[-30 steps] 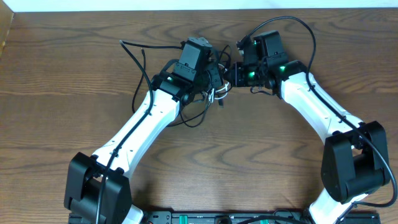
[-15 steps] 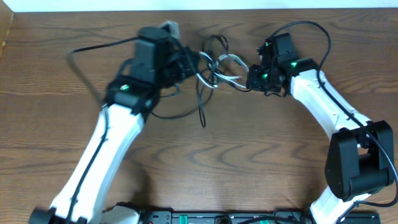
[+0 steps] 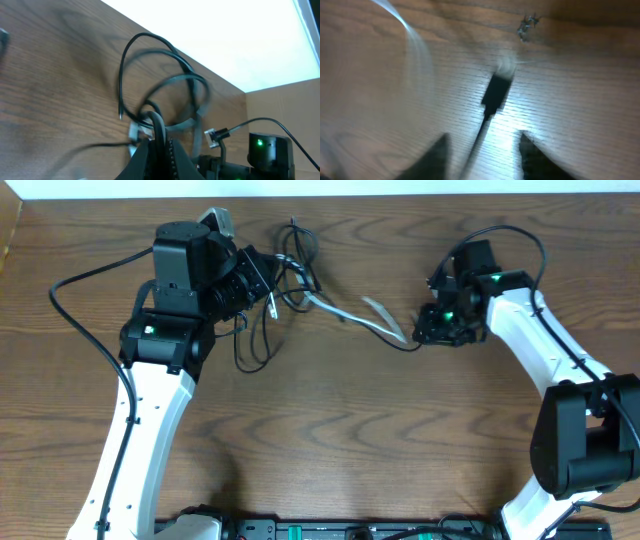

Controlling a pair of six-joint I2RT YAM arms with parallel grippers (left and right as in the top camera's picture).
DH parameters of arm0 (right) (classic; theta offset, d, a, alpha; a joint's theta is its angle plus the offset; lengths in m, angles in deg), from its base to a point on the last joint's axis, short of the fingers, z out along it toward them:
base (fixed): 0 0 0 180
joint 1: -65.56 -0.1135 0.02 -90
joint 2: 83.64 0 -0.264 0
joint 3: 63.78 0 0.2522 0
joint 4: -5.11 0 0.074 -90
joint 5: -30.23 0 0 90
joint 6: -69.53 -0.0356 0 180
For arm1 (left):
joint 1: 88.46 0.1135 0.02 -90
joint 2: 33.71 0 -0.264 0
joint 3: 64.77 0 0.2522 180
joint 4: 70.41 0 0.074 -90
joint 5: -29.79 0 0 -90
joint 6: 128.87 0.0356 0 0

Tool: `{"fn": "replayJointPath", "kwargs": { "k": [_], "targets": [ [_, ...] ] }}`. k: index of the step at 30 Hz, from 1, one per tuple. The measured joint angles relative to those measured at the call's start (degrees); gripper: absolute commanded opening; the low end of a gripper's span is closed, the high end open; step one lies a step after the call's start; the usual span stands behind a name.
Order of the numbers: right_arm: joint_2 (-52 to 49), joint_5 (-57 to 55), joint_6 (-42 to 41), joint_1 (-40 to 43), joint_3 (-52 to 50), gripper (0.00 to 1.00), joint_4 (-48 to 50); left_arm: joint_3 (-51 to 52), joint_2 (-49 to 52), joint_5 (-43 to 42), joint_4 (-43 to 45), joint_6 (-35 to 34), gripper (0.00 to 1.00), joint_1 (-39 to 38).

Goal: Untangle cables

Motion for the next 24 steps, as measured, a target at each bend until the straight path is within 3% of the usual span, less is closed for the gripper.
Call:
{"fn": "replayJointPath", "kwargs": {
  "k": [2,5,9,13,24],
  "targets": [
    [-0.26,1.57,3.8,0.79,0.68,0.92,-1.6,0.0,0.0,-0.24,0.0,0.11,0.08,0.24],
    [-0.9,5.22,9.77,0.76,5.55,0.92,-5.4,0.0,0.0,-1.44,0.11,0.15,0.07,0.28],
    [-1.11,11.23,13.97,0.48,15.02,0.86,-6.05,0.0,0.0,-2.99,0.09,0.37,0.07,0.22],
    [-0.96,20.96,15.5,-0.68,18.97,0.78,-0.31,0.0,0.0,-3.43,0.09,0.57,0.07,-0.9],
    [-0.98,31.63,6.21,-8.31,18.99,0.67,12.66,0.0,5.22,-4.48,0.22,0.94,0.07,-5.57]
  ]
}}
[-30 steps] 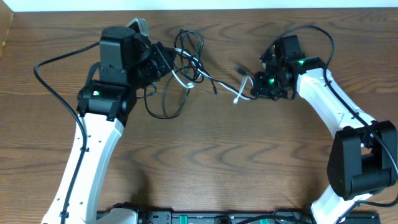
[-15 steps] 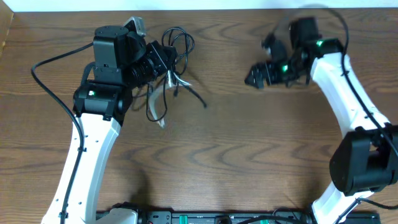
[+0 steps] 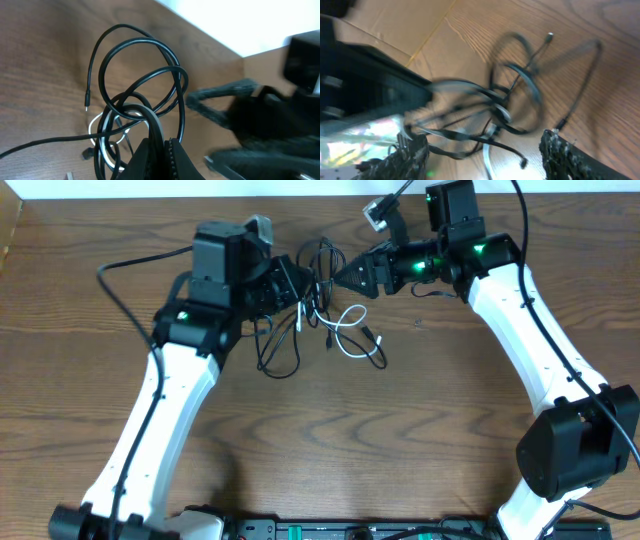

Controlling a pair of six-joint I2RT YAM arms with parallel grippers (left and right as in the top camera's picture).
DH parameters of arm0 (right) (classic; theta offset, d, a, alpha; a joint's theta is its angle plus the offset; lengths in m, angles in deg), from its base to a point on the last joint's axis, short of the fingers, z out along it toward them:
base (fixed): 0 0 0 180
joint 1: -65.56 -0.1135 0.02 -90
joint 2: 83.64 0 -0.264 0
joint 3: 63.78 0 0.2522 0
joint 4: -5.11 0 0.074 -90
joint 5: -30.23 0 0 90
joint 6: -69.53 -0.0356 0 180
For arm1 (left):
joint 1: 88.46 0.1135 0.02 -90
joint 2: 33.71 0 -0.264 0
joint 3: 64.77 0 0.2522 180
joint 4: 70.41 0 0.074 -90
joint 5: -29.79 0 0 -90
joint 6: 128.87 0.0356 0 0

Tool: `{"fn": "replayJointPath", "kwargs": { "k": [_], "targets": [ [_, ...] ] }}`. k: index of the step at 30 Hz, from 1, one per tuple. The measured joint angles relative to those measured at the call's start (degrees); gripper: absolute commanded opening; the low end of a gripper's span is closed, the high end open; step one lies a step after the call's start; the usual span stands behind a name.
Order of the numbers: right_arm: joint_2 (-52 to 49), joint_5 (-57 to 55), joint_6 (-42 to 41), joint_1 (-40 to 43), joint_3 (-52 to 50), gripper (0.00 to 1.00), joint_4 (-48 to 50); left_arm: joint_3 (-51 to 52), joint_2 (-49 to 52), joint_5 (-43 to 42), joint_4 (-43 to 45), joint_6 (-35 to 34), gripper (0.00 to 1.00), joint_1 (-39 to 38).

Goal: Untangle cables

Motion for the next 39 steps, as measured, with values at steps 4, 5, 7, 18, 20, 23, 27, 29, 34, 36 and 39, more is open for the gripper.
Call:
{"fn": "replayJointPath", "kwargs": {
  "k": [4,5,7,18,20,23,27,29,34,36,39],
  "targets": [
    [0.0,-0.92,-3.96,0.09,0.0,0.6,0.52,0.0,3.19,0.0,0.39,0.02,0.07,-1.22],
    [0.0,-1.86,-4.94,0.09,0.0,0.58,0.46,0.0,3.54,0.0,0.92,0.02,0.07,-1.44],
    [0.0,-3.63,-7.08,0.02,0.0,0.57,0.28,0.0,3.69,0.0,1.88,0.02,0.07,-1.88],
    [-3.39,-18.86,-18.62,-6.8,-0.02,0.28,-0.04,0.0,3.67,0.04,2.93,0.02,0.07,-2.29],
    [-3.52,-21.31,-19.63,-6.99,0.0,0.19,-0.52,0.0,3.69,0.02,2.93,0.02,0.08,-2.36],
    [-3.54,-24.55,-20.92,-6.91,0.0,0.06,-1.51,0.0,3.69,0.0,2.97,0.02,0.07,-2.47],
    [-3.56,-28.37,-21.49,-6.88,0.0,0.01,-3.72,0.0,3.67,0.0,2.95,0.02,0.07,-2.51],
    [-3.56,-30.03,-21.29,-6.88,0.0,0.01,-5.35,0.0,3.67,0.0,2.93,0.07,0.07,-2.51],
    [-3.58,-33.88,-18.32,-6.34,0.04,0.01,-11.08,0.0,3.69,3.06,1.36,1.75,0.07,-2.62],
    [-3.52,-31.3,-13.0,-4.48,0.04,0.01,-11.85,-0.07,3.67,8.07,-1.92,2.14,0.08,-2.84],
    [-1.27,-22.03,-4.79,-0.22,0.04,0.01,-12.09,-0.04,3.67,13.9,-6.58,2.43,0.08,-2.86]
  ]
}}
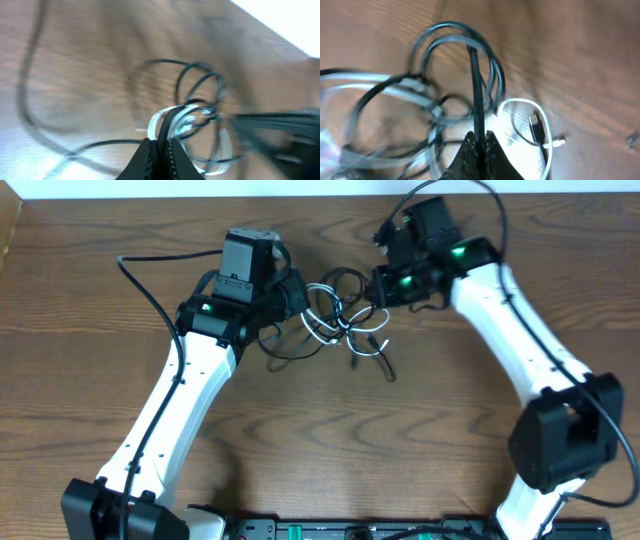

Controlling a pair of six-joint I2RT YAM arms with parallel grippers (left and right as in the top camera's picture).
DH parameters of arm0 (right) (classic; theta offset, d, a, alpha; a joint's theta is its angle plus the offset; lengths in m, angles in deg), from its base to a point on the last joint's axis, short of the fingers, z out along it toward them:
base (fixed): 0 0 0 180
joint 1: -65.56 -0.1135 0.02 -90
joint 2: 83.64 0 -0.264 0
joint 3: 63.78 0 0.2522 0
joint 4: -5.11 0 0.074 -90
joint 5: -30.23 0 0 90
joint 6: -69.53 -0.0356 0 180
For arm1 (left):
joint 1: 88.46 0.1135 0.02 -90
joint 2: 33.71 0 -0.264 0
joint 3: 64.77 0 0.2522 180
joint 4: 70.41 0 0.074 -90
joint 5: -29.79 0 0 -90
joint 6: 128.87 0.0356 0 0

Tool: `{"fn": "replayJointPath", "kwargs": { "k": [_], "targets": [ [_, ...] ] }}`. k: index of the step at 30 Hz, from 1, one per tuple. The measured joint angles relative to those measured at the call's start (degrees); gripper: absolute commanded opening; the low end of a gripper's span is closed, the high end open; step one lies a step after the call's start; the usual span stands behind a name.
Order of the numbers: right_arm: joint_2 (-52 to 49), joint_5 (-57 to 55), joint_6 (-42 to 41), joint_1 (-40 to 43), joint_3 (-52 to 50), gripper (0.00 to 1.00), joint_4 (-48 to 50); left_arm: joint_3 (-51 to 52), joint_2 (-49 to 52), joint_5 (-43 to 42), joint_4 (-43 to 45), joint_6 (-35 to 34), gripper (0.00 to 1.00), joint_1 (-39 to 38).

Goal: Untangle cables

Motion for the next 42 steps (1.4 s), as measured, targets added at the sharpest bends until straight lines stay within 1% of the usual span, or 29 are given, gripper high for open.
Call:
{"fn": "replayJointPath", "kwargs": {
  "k": [2,3,8,11,13,14,15,16,17,21,22,23,24,25,28,30,32,33,34,35,36,37,40,42],
  "targets": [
    [2.08,3.67,2.19,1.77,0.0,0.01,0.26,0.0,0.0,2.47,-1.36,0.22,0.08,-0.02],
    [5.11,7.48,4.11,3.89,0.0,0.01,0.72,0.0,0.0,4.04,-2.47,0.59,0.07,0.02],
    [14.05,19.28,8.33,9.64,0.87,0.01,1.07,0.0,0.0,6.8,-4.07,1.38,0.07,0.04],
    [15.87,28.02,10.38,11.28,1.4,0.01,1.33,0.0,0.0,7.48,-4.26,2.16,0.07,0.07],
    [15.37,31.43,10.64,12.46,1.4,0.01,1.36,0.0,0.02,7.87,-4.68,2.4,0.08,0.09],
    [15.19,31.58,10.49,12.87,1.4,0.04,1.31,0.0,0.0,7.93,-4.76,2.51,0.08,0.09],
    [15.06,30.99,10.03,13.33,1.38,0.11,1.11,0.0,0.0,8.07,-4.85,2.56,0.07,0.09],
    [14.88,30.27,9.64,13.57,1.38,0.19,0.9,0.0,0.0,8.07,-4.87,2.73,0.08,0.09],
    [14.71,29.22,9.22,13.73,1.38,0.32,0.74,0.0,0.0,7.78,-4.74,3.23,0.07,0.09],
    [11.87,24.92,8.28,12.46,1.38,0.63,0.74,0.0,0.0,4.28,-2.73,7.15,0.07,0.15],
    [10.29,24.15,7.89,12.07,1.38,0.69,0.96,0.0,0.0,1.88,-1.6,9.4,0.07,0.15],
    [7.98,23.63,7.87,11.61,1.38,0.71,1.27,0.0,0.0,-1.14,-0.44,11.91,0.07,0.15],
    [5.31,23.3,7.74,11.37,1.38,0.75,1.55,0.0,0.0,-3.34,0.17,13.81,0.08,0.15],
    [3.45,23.23,7.76,11.26,1.38,0.77,1.77,0.0,0.0,-6.45,0.87,16.37,0.08,0.15],
    [-3.41,24.74,8.04,11.21,1.33,0.82,2.4,0.0,0.0,-11.37,1.2,20.31,0.08,0.11],
    [-6.82,25.68,8.5,11.02,1.25,0.82,2.91,0.0,0.0,-13.49,1.29,22.01,0.07,0.13],
    [-9.18,26.99,9.44,10.43,1.2,0.79,3.43,0.0,0.02,-14.34,1.33,22.58,0.08,0.13],
    [-9.77,27.34,9.79,10.08,1.2,0.74,3.48,0.0,0.0,-14.6,1.36,23.02,0.07,0.15],
    [-10.29,27.87,10.27,9.57,1.18,0.66,3.52,0.0,0.0,-14.86,1.33,23.23,0.07,0.15],
    [-10.67,28.48,10.99,9.05,1.16,0.4,3.69,0.0,0.0,-15.15,1.36,23.39,0.08,0.13],
    [-10.73,28.81,11.56,8.74,1.16,0.25,3.78,0.0,0.0,-15.3,1.36,23.54,0.07,0.15],
    [-10.75,29.75,12.04,8.17,1.16,0.01,3.91,0.0,0.0,-15.41,1.38,23.56,0.07,0.15],
    [-10.75,33.94,13.22,7.58,1.16,0.01,4.63,0.0,0.0,-15.3,1.2,23.63,0.07,0.15],
    [-10.75,39.04,13.81,8.02,1.16,0.01,5.77,0.0,0.0,-14.14,0.15,23.74,0.08,0.13]
  ]
}}
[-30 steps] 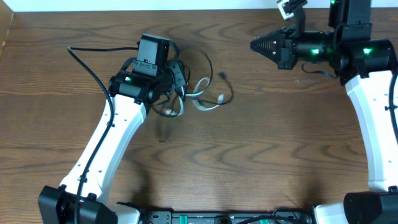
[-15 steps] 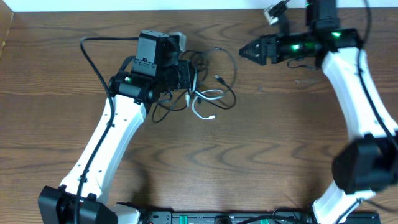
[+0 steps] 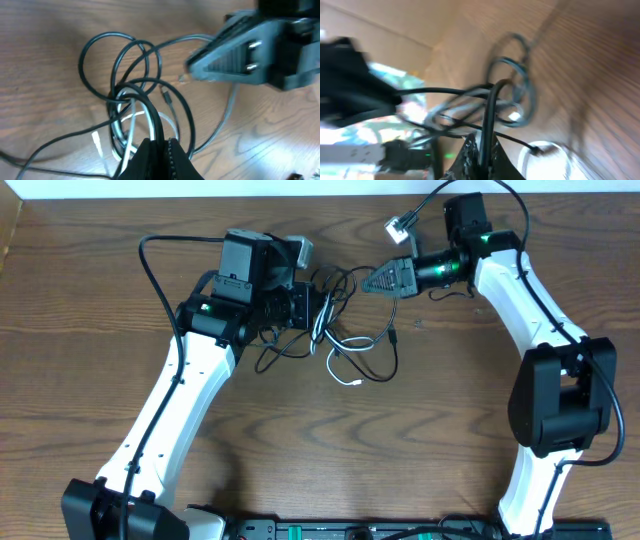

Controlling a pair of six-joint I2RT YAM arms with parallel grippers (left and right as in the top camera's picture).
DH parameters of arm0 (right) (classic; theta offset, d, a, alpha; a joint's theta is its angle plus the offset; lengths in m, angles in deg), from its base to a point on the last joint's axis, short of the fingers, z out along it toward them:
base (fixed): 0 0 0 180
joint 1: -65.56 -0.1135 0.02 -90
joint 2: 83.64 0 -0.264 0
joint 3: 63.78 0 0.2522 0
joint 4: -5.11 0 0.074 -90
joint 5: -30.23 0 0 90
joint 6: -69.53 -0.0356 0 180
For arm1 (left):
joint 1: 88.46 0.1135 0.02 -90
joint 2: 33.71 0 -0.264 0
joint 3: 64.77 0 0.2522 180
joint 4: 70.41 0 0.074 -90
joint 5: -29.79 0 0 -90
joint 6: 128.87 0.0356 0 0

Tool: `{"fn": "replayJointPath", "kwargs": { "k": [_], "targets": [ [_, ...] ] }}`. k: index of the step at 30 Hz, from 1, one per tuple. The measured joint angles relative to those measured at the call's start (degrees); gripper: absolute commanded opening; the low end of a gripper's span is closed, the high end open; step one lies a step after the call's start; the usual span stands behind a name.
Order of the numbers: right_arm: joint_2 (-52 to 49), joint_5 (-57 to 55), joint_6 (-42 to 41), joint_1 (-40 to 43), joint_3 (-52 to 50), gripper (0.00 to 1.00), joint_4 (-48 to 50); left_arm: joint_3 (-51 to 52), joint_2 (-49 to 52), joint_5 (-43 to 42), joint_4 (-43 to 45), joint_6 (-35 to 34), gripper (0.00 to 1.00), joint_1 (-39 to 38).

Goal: Untangle cables

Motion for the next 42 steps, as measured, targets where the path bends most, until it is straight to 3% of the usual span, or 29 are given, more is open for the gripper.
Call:
{"fn": "replayJointPath", "kwargs": {
  "k": [6,13,16,24,30,33,34,36,40,42],
  "targets": [
    [0.63,13.7,-0.24,4.7,0.0,0.01,2.14,0.0,0.0,7.91,-3.04,-0.44,0.07,0.02],
    [10.45,13.25,-2.78,8.94,-0.02,0.01,1.42,0.0,0.26,12.31,-3.02,-2.45,0.08,0.0],
    [14.88,1.79,-6.32,9.57,0.11,0.01,-2.58,0.0,1.16,12.46,-2.51,-3.67,0.08,0.0],
    [15.41,-45.38,-16.48,9.62,0.07,0.01,-18.18,0.0,1.64,12.02,3.08,-4.76,0.07,-0.02],
    [14.62,-57.35,-17.9,9.18,-1.31,0.05,-19.17,0.0,1.64,9.05,9.68,-4.96,0.07,-0.04],
    [14.6,-59.14,-18.21,8.68,-3.52,0.19,-18.03,0.02,1.57,4.66,14.82,-5.01,0.07,-0.04],
    [14.6,-59.63,-18.27,8.55,-4.15,0.42,-17.53,0.02,1.49,3.19,16.09,-5.01,0.08,-0.04],
    [14.56,-60.17,-18.32,8.52,-5.14,0.64,-16.65,0.02,0.94,-1.09,18.71,-5.01,0.08,-0.02],
    [14.08,-56.02,-13.16,8.52,-5.7,0.86,-13.22,0.04,-0.98,-11.21,22.64,-5.2,0.07,0.02],
    [13.99,-48.5,-8.5,8.52,-5.7,0.88,-10.69,0.02,-2.08,-16.02,23.54,-5.53,0.07,0.02]
  ]
}}
